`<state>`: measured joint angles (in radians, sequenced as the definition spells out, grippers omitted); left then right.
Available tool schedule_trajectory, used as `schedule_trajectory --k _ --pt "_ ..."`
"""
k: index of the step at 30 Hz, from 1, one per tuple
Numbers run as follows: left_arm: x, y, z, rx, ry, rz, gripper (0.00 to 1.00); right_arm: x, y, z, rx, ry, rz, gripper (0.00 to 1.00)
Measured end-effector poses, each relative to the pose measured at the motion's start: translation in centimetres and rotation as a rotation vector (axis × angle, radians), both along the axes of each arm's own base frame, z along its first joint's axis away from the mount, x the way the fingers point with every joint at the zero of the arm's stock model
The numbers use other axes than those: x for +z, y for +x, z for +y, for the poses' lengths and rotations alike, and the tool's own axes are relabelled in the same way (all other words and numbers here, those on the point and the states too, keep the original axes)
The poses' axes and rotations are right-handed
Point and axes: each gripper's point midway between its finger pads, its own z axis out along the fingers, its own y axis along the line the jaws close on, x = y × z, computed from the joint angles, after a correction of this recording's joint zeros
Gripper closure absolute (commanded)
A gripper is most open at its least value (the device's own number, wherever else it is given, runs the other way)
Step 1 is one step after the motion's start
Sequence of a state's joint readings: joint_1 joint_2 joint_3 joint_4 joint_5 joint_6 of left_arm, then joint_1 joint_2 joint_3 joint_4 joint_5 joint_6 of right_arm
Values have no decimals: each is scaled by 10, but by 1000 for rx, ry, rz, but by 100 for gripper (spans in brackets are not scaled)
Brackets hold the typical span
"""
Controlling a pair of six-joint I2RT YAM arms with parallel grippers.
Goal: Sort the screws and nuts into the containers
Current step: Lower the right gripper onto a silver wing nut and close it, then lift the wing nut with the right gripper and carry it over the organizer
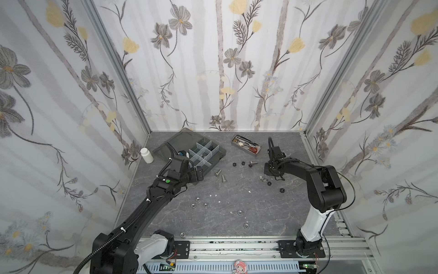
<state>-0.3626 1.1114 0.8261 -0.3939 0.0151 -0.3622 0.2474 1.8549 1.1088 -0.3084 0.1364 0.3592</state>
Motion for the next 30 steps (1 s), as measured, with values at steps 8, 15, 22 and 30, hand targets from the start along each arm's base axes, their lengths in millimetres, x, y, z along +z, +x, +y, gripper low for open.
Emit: schedule_trajectory --k 8,15,22,30 --pt "0 0 0 0 0 0 0 -3 3 1 -5 6 3 78" --pt "0 0 0 0 0 0 0 -2 4 1 -5 7 -4 85" --pt "0 0 0 0 0 -1 0 4 4 3 0 15 -8 91" --pt "3 0 2 9 5 -12 0 49 13 49 107 114 -104 91"
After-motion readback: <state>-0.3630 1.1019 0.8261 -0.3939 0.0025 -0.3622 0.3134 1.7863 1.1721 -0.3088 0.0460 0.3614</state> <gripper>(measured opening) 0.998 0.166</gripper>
